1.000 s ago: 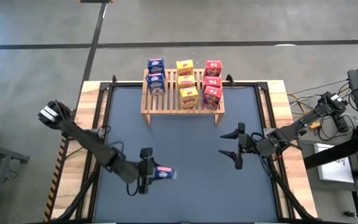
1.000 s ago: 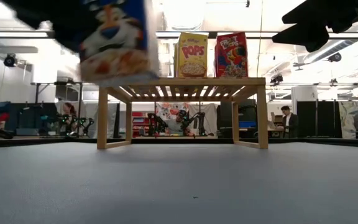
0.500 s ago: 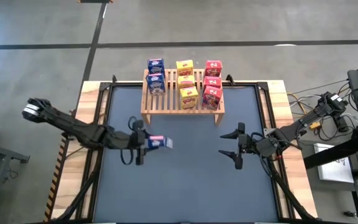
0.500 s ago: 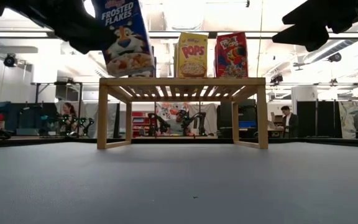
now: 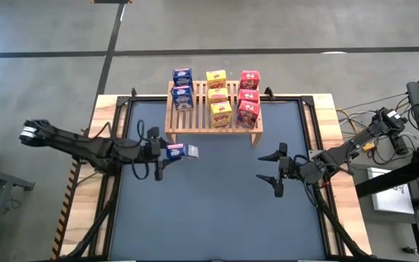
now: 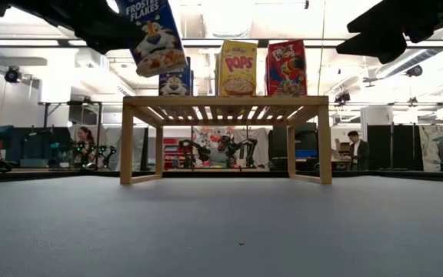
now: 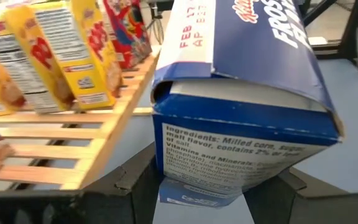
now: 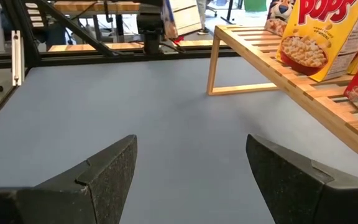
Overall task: Stack cereal on shelf
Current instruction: Put the blue cereal box on the shelf aligned with the other blue cereal boxes
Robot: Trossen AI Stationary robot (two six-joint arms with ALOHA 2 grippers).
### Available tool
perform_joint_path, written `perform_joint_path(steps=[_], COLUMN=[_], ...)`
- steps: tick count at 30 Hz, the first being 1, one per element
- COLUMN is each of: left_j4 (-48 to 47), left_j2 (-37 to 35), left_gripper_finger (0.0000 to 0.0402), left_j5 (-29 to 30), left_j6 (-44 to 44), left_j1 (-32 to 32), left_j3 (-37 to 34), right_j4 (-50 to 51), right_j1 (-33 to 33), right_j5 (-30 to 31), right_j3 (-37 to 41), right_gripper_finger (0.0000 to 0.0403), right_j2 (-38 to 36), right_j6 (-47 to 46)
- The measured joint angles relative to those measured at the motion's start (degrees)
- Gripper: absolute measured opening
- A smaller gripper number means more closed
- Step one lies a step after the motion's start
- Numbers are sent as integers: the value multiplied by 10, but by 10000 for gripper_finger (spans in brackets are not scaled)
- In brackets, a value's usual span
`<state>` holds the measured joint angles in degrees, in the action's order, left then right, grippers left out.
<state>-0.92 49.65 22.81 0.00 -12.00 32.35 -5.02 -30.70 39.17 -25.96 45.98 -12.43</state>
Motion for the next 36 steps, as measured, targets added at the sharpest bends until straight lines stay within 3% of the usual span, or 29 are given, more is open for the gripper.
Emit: perform_joint_path(steps=[17,36], left_j4=[-79,-176], left_j2=[-50,-14], left_gripper_finger=[178,178], left_j5=[-30,-200], left_j6=[29,129], left_j1=[121,286], left_j3=[19,122], right_j4=[0,-1], right_j1=[0,0], right_j5=[1,1], right_j3=[0,0], right_gripper_finger=[290,290], right_j2=[0,0], right_j6=[11,11])
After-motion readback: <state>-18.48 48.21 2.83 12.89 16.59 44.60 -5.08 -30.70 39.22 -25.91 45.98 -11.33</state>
